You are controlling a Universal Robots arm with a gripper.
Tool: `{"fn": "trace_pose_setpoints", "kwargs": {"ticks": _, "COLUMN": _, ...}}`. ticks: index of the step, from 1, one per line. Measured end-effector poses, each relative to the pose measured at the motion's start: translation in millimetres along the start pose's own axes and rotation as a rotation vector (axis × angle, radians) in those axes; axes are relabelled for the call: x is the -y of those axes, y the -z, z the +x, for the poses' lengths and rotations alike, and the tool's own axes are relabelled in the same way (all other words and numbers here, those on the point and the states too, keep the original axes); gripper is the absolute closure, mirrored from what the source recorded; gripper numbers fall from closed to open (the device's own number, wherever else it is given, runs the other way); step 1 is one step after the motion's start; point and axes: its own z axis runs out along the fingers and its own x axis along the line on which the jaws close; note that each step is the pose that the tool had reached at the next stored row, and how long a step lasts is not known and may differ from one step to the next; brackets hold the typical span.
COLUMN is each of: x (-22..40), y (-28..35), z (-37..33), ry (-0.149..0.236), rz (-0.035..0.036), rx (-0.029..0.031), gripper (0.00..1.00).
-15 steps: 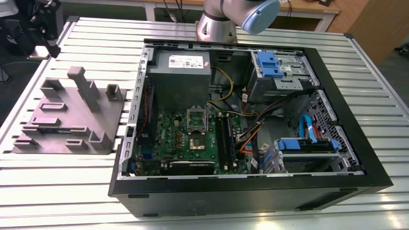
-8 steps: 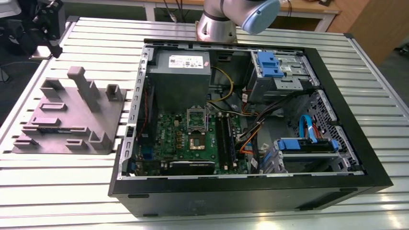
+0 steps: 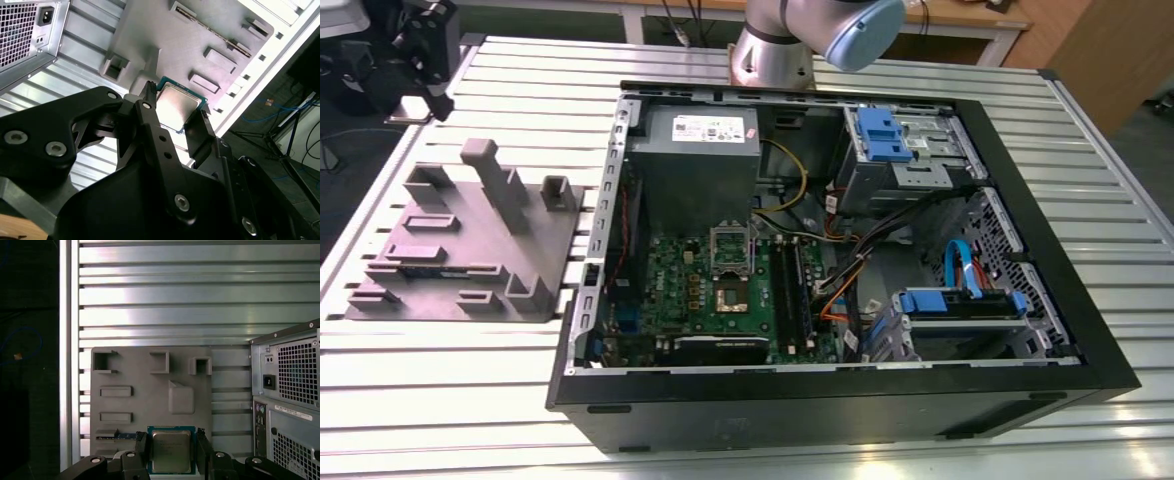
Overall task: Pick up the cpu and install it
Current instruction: 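Pick up the cpu and move it towards the insertion slot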
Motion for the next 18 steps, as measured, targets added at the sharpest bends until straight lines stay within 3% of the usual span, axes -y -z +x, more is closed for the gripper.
{"fn": "trace_pose_setpoints", "kwargs": {"ticks": 18, "x": -0.1, "y": 0.0, "z": -4.0, "ry": 0.0, "rz": 0.0, "rx": 0.0, "gripper": 0.53}}
